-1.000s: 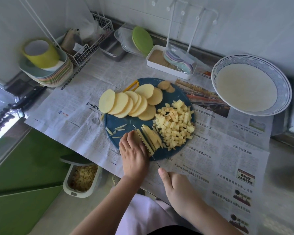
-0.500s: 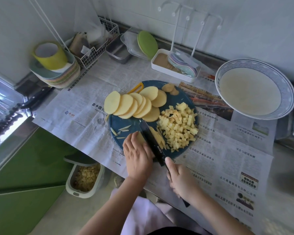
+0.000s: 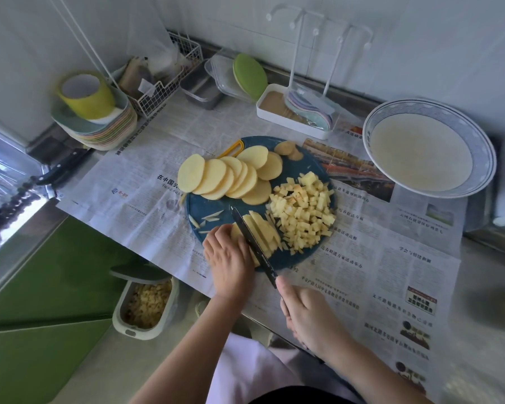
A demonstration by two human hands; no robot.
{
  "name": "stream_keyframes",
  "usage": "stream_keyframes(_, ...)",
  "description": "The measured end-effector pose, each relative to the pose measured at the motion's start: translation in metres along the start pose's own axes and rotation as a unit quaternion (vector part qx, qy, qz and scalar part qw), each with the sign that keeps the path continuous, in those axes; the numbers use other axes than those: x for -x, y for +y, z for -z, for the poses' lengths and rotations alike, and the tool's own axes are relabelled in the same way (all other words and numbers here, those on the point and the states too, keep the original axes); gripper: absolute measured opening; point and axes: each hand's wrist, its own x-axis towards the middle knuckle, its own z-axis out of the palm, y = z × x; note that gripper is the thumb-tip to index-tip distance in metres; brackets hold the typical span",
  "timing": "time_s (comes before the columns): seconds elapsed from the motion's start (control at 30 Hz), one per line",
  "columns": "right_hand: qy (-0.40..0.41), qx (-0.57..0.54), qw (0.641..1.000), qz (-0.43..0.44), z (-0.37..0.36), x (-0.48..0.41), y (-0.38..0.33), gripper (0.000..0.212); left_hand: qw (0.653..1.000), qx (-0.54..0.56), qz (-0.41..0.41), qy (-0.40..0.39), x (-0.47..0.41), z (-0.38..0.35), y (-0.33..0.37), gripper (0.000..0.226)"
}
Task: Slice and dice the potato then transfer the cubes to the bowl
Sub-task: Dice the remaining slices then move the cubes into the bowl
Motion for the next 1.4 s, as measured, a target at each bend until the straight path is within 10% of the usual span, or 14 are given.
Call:
stream_keyframes(0.9, 0.030, 0.192, 0.981, -0.013, -0.015, -0.026, -0.003, 0.056, 0.999, -0.022, 0.013, 0.034, -0.005, -0.006, 0.005, 0.027)
stream_keyframes(1.4, 0.002, -0.006, 0.999, -0.032, -0.002, -0.011, 0.008, 0.055, 1.000, -0.012, -0.023, -0.015, -0.012, 0.017, -0.006, 0.033)
